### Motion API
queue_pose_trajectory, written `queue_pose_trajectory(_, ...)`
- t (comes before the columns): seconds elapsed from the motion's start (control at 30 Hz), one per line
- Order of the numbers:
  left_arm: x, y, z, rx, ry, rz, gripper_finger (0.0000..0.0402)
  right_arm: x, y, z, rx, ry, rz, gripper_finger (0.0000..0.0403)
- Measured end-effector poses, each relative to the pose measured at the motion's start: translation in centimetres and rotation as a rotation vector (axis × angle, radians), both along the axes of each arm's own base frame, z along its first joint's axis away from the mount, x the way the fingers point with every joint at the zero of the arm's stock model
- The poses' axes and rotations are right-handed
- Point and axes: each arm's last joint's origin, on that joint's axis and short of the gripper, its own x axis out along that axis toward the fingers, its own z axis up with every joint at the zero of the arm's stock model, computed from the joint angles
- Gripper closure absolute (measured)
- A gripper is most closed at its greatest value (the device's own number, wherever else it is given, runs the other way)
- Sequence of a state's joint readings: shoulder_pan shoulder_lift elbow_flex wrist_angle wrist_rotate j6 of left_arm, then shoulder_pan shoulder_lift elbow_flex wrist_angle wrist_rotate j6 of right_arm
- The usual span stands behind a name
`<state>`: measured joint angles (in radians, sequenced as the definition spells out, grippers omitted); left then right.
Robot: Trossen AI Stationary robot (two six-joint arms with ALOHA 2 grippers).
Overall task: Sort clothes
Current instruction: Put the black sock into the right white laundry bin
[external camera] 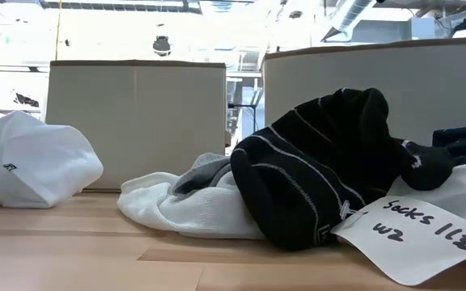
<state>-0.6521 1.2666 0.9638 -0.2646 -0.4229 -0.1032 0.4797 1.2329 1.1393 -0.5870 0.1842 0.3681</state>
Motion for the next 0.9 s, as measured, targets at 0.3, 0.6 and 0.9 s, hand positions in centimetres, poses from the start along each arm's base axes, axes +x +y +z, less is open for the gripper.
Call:
queue_pose_trajectory(0.3, 4.5, -1.2, -3.8, 0.044, -0.019, 0.031, 0.0086, 1.1, 4.8, -3.4, 0.006, 0.106, 0.073, 0.0107)
queue_pose_trajectory(0.6, 9.2, -0.3, -8.2, -0.037, 0.0, 0.007, 0.0086, 1.9, 9.1, -5.9, 0.022, 0.079, 0.144, 0.0107)
queue_pose_trajectory(0.9, 12.2, 0.5, -10.3, -0.127, -0.091, -0.038, 0.0086, 2.7, 11.3, -9.1, 0.016, 0.14, 0.124, 0.0111)
